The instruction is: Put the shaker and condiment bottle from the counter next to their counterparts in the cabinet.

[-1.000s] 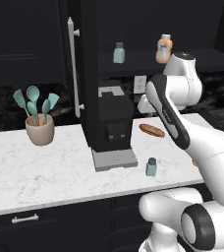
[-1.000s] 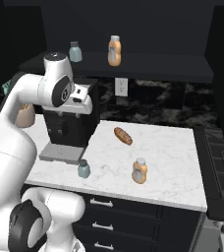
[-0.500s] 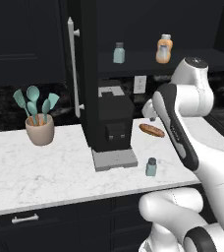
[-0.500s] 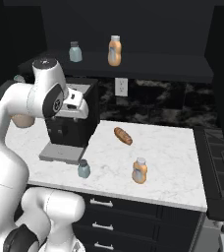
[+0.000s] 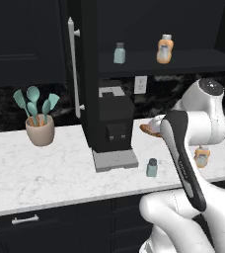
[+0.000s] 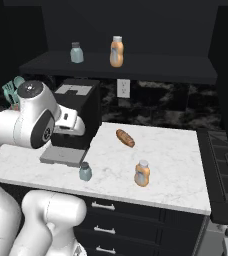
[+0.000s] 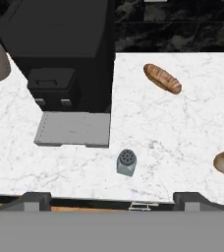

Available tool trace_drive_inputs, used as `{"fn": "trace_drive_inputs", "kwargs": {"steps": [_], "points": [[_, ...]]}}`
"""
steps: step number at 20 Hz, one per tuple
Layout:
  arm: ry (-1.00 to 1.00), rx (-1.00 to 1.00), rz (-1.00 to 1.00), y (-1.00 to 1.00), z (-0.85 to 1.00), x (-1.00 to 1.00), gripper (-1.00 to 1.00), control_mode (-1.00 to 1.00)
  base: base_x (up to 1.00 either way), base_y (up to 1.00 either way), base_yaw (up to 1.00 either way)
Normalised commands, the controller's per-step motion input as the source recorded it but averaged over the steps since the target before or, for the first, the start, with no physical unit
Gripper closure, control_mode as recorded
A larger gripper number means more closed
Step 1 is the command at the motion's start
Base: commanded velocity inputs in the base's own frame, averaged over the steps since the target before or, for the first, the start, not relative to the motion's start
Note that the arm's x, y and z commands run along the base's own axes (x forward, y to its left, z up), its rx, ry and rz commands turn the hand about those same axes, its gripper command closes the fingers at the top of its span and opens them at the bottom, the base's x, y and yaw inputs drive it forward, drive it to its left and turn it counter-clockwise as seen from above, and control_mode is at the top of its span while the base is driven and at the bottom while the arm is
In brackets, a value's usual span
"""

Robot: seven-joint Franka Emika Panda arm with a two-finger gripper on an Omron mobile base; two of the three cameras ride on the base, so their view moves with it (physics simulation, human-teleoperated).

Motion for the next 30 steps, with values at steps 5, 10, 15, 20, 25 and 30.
{"fn": "trace_drive_inputs", "kwargs": {"steps": [5,10,15,20,25,30], "points": [[0.0,0.0,-0.1,0.0,-0.2,-0.27,-1.0,-1.0,0.0,0.0,0.0],[0.0,0.0,-0.1,0.0,-0.12,-0.12,-1.0,-1.0,0.0,0.0,0.0],[0.0,0.0,-0.09,0.0,-0.09,-0.08,-1.0,-1.0,0.0,0.0,0.0],[0.0,0.03,-0.07,-0.01,-0.07,-0.15,-1.0,-1.0,0.0,0.0,0.0],[0.0,0.08,-0.04,0.0,-0.02,-0.08,-1.0,-1.0,0.0,0.0,0.0],[0.01,0.05,-0.03,0.0,-0.14,0.0,-1.0,-1.0,0.0,0.0,0.0]]}}
